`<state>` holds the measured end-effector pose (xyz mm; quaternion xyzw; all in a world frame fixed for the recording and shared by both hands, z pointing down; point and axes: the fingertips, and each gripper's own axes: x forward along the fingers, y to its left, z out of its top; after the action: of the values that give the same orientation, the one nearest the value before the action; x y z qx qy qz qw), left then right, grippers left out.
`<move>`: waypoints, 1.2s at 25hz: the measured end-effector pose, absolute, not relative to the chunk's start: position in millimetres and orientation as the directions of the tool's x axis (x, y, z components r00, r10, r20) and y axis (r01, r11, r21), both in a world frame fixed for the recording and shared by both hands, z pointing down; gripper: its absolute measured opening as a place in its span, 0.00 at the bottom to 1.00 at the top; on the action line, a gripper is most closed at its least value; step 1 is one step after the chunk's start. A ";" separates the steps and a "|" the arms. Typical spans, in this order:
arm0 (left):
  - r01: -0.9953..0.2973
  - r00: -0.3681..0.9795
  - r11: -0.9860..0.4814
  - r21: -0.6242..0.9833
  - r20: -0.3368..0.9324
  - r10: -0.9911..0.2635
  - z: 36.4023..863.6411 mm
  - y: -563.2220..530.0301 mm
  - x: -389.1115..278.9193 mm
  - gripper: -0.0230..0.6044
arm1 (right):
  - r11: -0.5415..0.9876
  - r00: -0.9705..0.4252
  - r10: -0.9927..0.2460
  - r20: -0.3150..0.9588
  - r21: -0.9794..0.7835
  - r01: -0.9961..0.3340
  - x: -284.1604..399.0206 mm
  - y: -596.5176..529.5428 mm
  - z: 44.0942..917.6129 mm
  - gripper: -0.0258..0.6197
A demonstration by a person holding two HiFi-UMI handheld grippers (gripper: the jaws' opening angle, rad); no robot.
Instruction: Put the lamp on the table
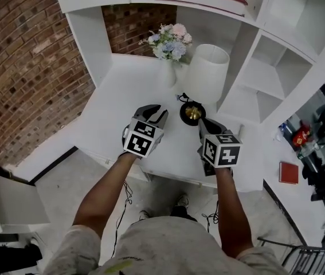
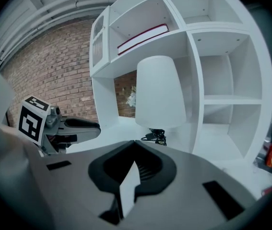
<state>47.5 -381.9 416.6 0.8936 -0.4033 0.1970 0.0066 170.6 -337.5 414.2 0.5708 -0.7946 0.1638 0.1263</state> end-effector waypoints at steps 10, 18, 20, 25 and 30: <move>-0.753 0.588 -0.644 -0.134 0.302 -0.750 384.4 -352.7 0.6 0.13 | 0.264 -0.283 -0.893 0.351 -0.102 -0.959 151.7 -308.9 397.9 0.04; -0.754 0.586 -0.640 -0.149 0.288 -0.758 365.0 -329.7 -24.0 0.11 | 0.242 -0.256 -0.912 0.320 -0.084 -0.967 139.3 -295.4 380.1 0.04; -0.751 0.586 -0.641 -0.159 0.287 -0.758 364.5 -325.1 -28.8 0.09 | 0.232 -0.249 -0.916 0.316 -0.089 -0.969 137.5 -293.1 378.4 0.04; -0.770 0.568 -0.620 -0.148 0.283 -0.773 365.8 -321.1 -46.4 0.04 | 0.219 -0.231 -0.923 0.307 -0.074 -0.973 134.0 -286.7 373.4 0.04; -0.782 0.555 -0.607 -0.141 0.284 -0.782 371.3 -320.8 -56.0 0.03 | 0.224 -0.229 -0.927 0.297 -0.051 -0.973 130.0 -281.5 371.6 0.04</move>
<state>-56.0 -320.8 371.3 0.8819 -0.4433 0.1606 0.0010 130.0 -281.5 371.6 0.6123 -0.7758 0.1135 0.1018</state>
